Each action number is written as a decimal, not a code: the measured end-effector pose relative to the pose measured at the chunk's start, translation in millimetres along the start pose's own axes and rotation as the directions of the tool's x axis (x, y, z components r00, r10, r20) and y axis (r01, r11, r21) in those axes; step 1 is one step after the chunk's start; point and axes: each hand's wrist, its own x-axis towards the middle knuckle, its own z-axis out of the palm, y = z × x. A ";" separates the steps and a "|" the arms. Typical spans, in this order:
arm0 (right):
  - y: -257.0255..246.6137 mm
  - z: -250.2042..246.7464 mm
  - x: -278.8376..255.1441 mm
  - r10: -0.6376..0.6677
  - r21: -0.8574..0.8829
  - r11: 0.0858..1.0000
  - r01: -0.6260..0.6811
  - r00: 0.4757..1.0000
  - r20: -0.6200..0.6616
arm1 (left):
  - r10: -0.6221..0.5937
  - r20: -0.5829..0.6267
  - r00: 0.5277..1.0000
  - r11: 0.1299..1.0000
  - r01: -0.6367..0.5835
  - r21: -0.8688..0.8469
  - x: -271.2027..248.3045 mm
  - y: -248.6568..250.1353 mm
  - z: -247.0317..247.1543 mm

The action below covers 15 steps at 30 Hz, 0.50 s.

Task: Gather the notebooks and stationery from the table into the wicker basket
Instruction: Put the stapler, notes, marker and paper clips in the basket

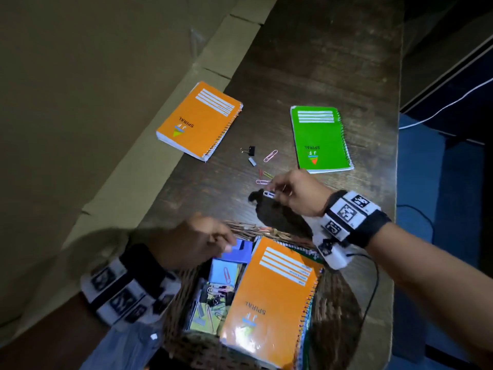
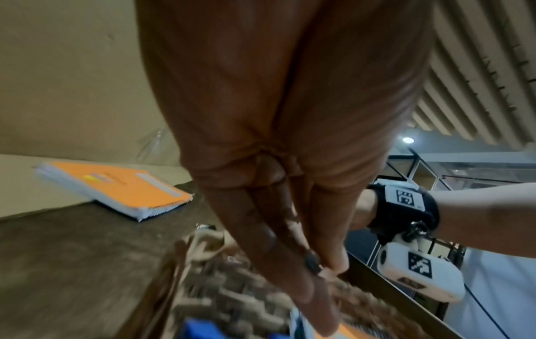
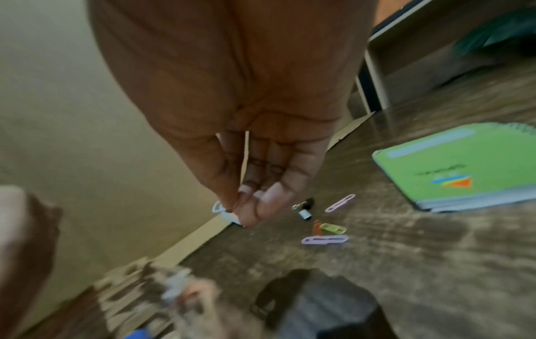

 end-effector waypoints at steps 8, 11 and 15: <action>-47.8 58.8 -51.6 -0.144 0.168 0.979 0.113 0.971 0.189 | -0.013 -0.038 0.999 0.984 0.020 0.175 -51.1 -9.3 30.4; -61.3 73.8 -64.0 -0.177 0.173 0.975 0.137 0.953 0.246 | -0.058 -0.197 0.979 0.994 0.075 0.078 -57.9 -24.2 25.4; -66.8 69.6 -67.8 -0.204 0.168 0.972 0.164 0.943 0.261 | -0.166 -0.350 0.922 0.981 0.191 0.038 -60.7 -18.5 11.9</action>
